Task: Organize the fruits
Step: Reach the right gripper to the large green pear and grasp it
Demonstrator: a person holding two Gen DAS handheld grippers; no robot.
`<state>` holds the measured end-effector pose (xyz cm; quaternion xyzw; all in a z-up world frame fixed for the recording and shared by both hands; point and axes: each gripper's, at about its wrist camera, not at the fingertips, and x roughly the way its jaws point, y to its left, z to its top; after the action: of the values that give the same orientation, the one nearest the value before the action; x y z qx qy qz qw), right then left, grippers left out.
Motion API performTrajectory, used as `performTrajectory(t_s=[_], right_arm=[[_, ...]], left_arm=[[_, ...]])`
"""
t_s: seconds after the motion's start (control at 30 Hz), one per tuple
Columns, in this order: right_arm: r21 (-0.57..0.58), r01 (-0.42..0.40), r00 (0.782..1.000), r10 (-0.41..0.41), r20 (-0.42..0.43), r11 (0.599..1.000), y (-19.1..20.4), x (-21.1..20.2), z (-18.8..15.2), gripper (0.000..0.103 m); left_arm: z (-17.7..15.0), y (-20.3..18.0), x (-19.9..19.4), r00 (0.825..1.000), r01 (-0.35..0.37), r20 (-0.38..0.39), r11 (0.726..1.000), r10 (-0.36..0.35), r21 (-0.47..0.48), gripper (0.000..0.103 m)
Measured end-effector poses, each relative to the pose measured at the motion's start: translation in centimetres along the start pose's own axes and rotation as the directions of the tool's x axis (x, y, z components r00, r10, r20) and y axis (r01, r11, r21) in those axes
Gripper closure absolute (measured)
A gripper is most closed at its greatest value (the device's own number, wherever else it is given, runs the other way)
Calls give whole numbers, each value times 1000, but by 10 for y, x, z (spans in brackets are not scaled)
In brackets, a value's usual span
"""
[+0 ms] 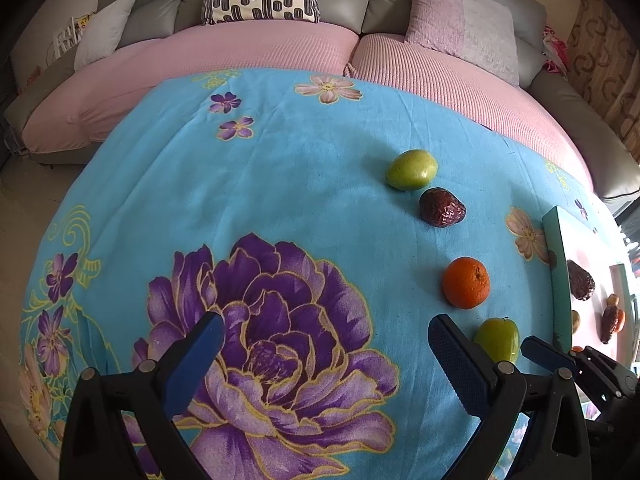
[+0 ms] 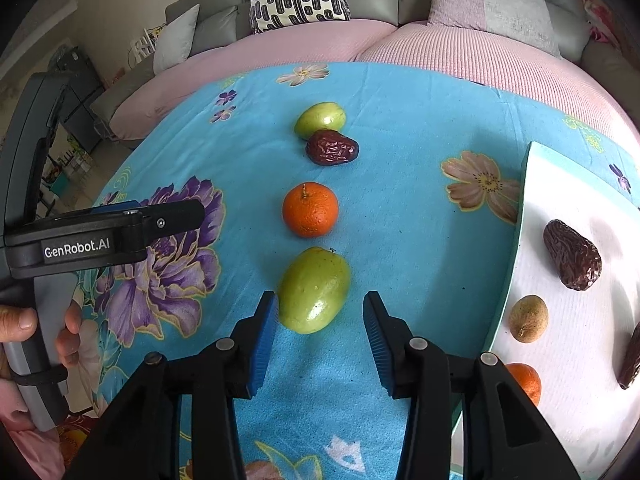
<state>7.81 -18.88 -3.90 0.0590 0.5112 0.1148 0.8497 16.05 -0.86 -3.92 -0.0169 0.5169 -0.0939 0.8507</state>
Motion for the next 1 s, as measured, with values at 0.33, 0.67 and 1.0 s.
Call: performTrajectory(t_s=[0.33,0.67,1.0], right_arm=[[0,12,1000,-12,-25,1000,12,27,8,51],[-28,74,997,-74,-11,997,20,31,9,58],[24,54,998,-55,45,998,2,0,12,59]], left_arm=[[2,13,4,1000,11,-11,999,-12,-48,0],[1,17,7,1000,19,-16,998,-20,-61,0],[5,16,3,998,66,2,994,-66,-91,0]])
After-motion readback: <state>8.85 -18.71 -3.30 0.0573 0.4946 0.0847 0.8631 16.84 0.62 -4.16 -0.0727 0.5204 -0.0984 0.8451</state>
